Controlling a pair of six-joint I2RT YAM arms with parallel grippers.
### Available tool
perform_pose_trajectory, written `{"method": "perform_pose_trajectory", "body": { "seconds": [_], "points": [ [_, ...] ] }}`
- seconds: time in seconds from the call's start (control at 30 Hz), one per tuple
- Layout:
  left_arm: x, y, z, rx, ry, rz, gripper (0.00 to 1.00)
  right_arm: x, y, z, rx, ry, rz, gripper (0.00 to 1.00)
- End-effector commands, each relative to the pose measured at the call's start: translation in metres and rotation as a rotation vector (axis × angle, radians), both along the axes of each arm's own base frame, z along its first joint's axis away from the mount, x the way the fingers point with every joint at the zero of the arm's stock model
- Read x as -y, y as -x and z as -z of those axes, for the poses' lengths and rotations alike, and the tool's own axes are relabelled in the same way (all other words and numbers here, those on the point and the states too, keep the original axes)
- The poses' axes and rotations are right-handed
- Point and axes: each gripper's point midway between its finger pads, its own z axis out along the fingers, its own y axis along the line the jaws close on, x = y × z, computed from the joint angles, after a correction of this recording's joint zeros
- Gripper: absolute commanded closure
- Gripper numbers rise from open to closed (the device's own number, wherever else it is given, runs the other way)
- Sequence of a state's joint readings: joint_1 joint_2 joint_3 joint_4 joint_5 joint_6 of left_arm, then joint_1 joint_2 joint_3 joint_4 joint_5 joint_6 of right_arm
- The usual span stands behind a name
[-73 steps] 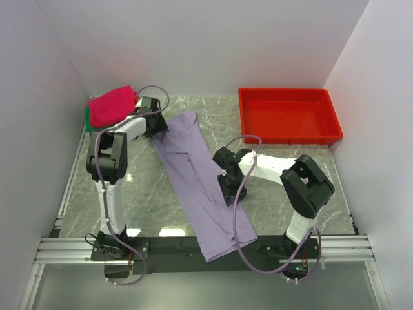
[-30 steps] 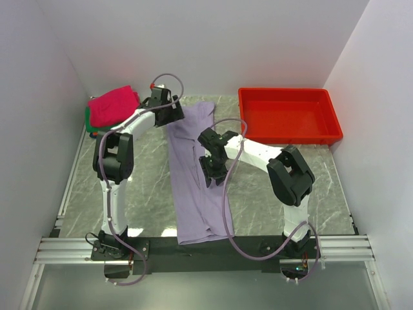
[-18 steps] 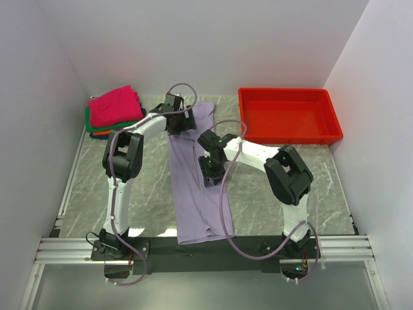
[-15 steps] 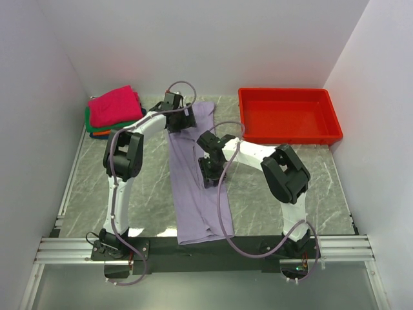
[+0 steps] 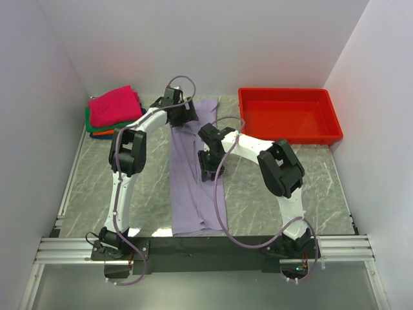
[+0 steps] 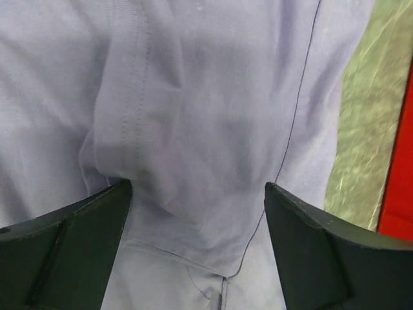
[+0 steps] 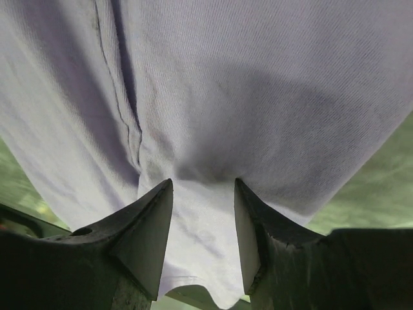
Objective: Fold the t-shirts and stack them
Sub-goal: Fold the tshirt
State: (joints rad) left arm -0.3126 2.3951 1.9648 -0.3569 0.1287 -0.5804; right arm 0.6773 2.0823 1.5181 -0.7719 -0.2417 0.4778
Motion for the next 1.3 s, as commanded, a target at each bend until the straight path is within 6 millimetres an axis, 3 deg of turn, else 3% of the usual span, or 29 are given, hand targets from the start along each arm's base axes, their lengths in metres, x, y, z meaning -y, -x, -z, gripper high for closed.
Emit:
{"method": "perform_pose_trajectory", "body": {
  "seconds": [0.0, 0.23, 0.4, 0.5, 0.53, 0.57, 0.63, 0.67, 0.73, 0.77, 0.8, 0.83, 0.87, 0.9, 0.93, 0.97, 1.0, 1.03, 1.07, 1.1, 1.13, 1.17, 1.2, 1.27],
  "points": [
    [-0.013, 0.004, 0.044, -0.101, -0.013, -0.006, 0.08, 0.003, -0.024, 0.012, 0.025, 0.016, 0.02, 0.5],
    [-0.015, -0.014, 0.045, -0.072, 0.035, 0.002, 0.08, 0.007, -0.048, 0.013, 0.011, 0.017, 0.041, 0.5],
    [-0.015, -0.02, 0.035, -0.043, 0.056, 0.009, 0.08, 0.006, -0.06, 0.003, 0.034, 0.008, 0.032, 0.5],
    [-0.014, -0.027, 0.004, 0.029, 0.069, 0.008, 0.08, 0.002, -0.065, -0.011, 0.079, -0.031, 0.008, 0.5],
    [-0.016, -0.026, -0.001, 0.04, 0.066, 0.0, 0.07, -0.002, -0.068, -0.026, 0.112, -0.06, 0.004, 0.5],
    [-0.016, -0.031, -0.031, 0.102, 0.078, -0.003, 0.06, -0.002, -0.069, -0.034, 0.13, -0.07, -0.002, 0.49],
    [-0.02, -0.028, -0.052, 0.139, 0.071, -0.012, 0.05, -0.002, -0.072, -0.06, 0.182, -0.093, -0.006, 0.49],
    [-0.021, -0.027, -0.084, 0.193, 0.079, -0.01, 0.05, -0.001, -0.072, -0.069, 0.203, -0.099, -0.011, 0.49],
    [-0.026, -0.014, -0.094, 0.201, 0.067, -0.007, 0.05, 0.002, -0.069, -0.093, 0.246, -0.116, -0.011, 0.49],
    [-0.027, -0.005, -0.122, 0.237, 0.073, -0.002, 0.04, 0.007, -0.065, -0.094, 0.243, -0.109, -0.007, 0.48],
    [-0.031, 0.008, -0.111, 0.199, 0.055, -0.005, 0.04, 0.009, -0.061, -0.105, 0.261, -0.121, -0.006, 0.48],
    [-0.034, 0.018, -0.111, 0.19, 0.04, -0.003, 0.04, 0.013, -0.056, -0.108, 0.258, -0.119, -0.003, 0.48],
    [-0.037, 0.03, -0.129, 0.211, 0.029, -0.007, 0.05, 0.019, -0.045, -0.098, 0.23, -0.1, 0.003, 0.48],
    [-0.042, 0.054, -0.104, 0.133, -0.003, -0.003, 0.05, 0.023, -0.04, -0.105, 0.24, -0.105, 0.009, 0.48],
    [-0.044, 0.067, -0.1, 0.116, -0.017, 0.0, 0.05, 0.027, -0.034, -0.102, 0.234, -0.1, 0.01, 0.48],
    [-0.047, 0.083, -0.114, 0.13, -0.019, -0.001, 0.05, 0.034, -0.02, -0.089, 0.199, -0.075, 0.015, 0.48],
    [-0.05, 0.111, -0.085, 0.06, -0.048, 0.005, 0.05, 0.038, -0.013, -0.092, 0.207, -0.079, 0.017, 0.49],
    [-0.05, 0.127, -0.08, 0.04, -0.055, 0.003, 0.05, 0.04, -0.007, -0.09, 0.207, -0.08, 0.019, 0.49],
    [-0.048, 0.144, -0.094, 0.062, -0.047, 0.012, 0.05, 0.048, 0.007, -0.078, 0.172, -0.061, 0.03, 0.49],
    [-0.053, 0.168, -0.072, 0.008, -0.072, 0.007, 0.05, 0.048, 0.016, -0.082, 0.182, -0.073, 0.026, 0.49],
    [-0.055, 0.182, -0.068, -0.016, -0.071, -0.006, 0.05, 0.049, 0.022, -0.079, 0.183, -0.073, 0.03, 0.49],
    [-0.053, 0.196, -0.08, 0.005, -0.061, -0.002, 0.06, 0.055, 0.035, -0.068, 0.152, -0.055, 0.039, 0.49],
    [-0.059, 0.215, -0.064, -0.036, -0.083, -0.012, 0.06, 0.056, 0.043, -0.07, 0.157, -0.066, 0.04, 0.49],
    [-0.055, 0.239, -0.069, -0.035, -0.069, -0.008, 0.07, 0.059, 0.063, -0.057, 0.133, -0.048, 0.042, 0.49]
  ]
}}
